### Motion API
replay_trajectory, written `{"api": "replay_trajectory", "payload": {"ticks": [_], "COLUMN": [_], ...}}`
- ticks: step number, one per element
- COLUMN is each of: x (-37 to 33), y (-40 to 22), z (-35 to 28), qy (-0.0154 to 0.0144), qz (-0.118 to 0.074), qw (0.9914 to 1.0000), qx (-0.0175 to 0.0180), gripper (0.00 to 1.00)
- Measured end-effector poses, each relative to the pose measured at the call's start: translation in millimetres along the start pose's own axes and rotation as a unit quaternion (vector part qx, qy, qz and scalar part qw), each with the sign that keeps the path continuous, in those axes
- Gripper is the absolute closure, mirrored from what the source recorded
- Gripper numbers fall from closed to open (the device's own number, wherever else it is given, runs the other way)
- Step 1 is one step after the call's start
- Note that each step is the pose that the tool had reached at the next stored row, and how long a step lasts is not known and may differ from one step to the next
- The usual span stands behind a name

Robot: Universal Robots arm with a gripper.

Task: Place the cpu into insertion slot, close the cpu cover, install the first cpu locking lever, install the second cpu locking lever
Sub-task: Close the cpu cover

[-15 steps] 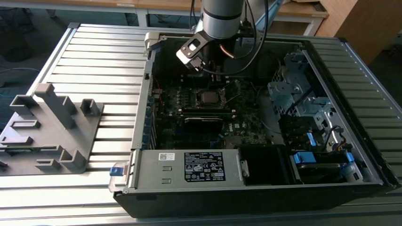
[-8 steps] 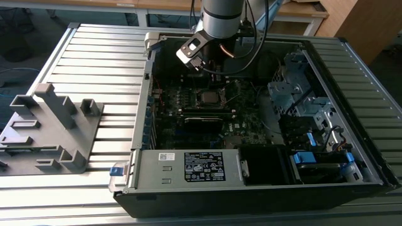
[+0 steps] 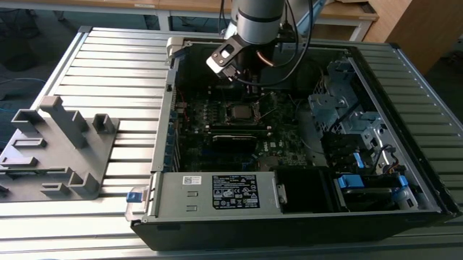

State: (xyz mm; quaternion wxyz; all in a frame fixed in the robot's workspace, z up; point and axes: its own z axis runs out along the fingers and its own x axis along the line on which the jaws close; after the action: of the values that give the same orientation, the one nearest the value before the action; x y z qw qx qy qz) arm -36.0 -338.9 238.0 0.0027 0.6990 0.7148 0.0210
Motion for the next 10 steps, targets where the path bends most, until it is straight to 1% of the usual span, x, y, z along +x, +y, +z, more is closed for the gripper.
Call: {"api": "replay_trajectory", "payload": {"ticks": [7,10], "x": [-0.2,-0.2], "y": [9.7,10.7], "z": [0.3,0.3], "qy": [0.0000,0.0001], "qz": [0.000,0.000], "qw": [1.00000,1.00000], "qx": [0.0000,0.0000], "gripper": [0.89,0.89]}}
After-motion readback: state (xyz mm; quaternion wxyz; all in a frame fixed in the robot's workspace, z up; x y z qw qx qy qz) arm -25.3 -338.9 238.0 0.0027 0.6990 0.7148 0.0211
